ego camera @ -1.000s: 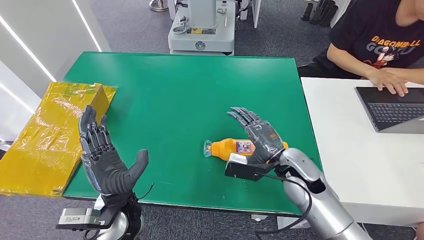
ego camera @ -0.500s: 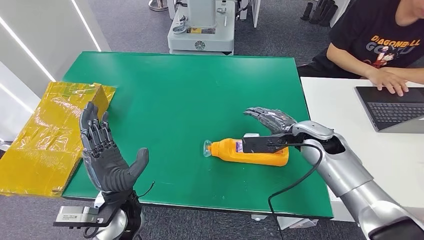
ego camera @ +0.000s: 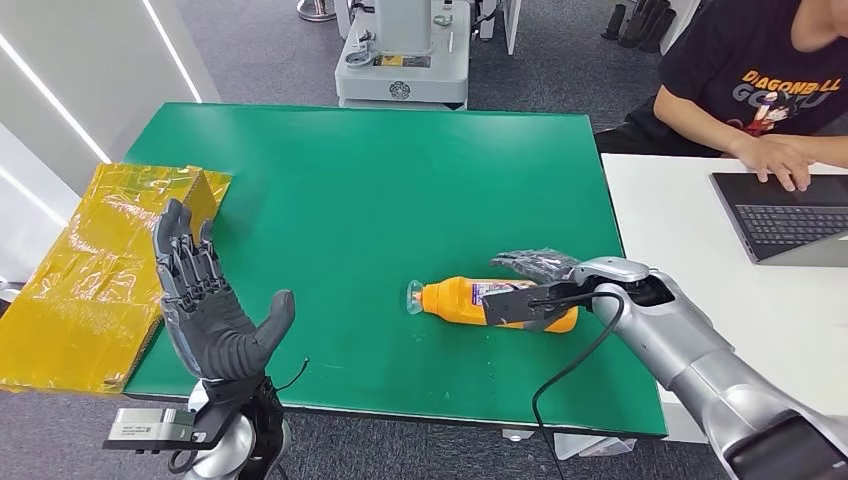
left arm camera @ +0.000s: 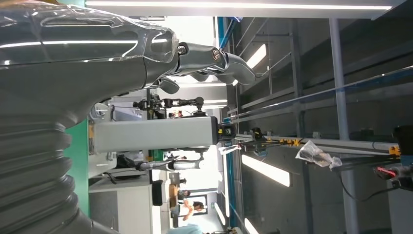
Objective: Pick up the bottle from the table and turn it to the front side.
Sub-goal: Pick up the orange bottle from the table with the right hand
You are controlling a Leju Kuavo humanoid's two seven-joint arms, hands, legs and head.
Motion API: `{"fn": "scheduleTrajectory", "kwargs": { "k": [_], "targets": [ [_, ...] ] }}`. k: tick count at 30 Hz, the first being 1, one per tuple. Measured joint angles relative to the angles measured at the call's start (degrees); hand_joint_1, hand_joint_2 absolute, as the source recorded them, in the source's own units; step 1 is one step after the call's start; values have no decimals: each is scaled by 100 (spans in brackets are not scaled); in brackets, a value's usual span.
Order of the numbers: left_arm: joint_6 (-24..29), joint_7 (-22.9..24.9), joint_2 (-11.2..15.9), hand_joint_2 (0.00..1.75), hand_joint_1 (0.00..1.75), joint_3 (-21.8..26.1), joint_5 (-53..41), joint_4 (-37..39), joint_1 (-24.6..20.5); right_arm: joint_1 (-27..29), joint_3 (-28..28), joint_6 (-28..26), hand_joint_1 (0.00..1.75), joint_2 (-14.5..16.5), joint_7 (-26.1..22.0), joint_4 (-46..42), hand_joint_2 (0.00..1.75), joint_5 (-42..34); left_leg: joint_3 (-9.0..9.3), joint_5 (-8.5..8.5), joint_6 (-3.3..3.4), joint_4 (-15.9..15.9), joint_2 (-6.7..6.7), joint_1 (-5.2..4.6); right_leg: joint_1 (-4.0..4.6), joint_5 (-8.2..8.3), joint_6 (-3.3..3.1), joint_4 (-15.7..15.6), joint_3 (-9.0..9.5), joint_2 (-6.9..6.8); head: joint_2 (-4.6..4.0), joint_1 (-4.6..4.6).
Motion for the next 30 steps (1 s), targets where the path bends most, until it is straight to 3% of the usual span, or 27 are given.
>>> {"fn": "scheduleTrajectory", "kwargs": {
  "k": [10, 30],
  "targets": [
    [69, 0, 0, 175, 0, 2, 3, 0, -4, -128, 412, -285, 0, 238, 34, 798, 175, 75, 1, 0, 0, 0, 0, 0, 0, 0, 0, 1, 0, 0, 0, 0],
    [157, 0, 6, 175, 0, 3, -18, 0, 84, -228, 767, -555, 0, 328, 129, 1438, 175, -6, 2, 0, 0, 1, 0, 0, 1, 0, 0, 0, 1, -1, 0, -1]
  ]
}}
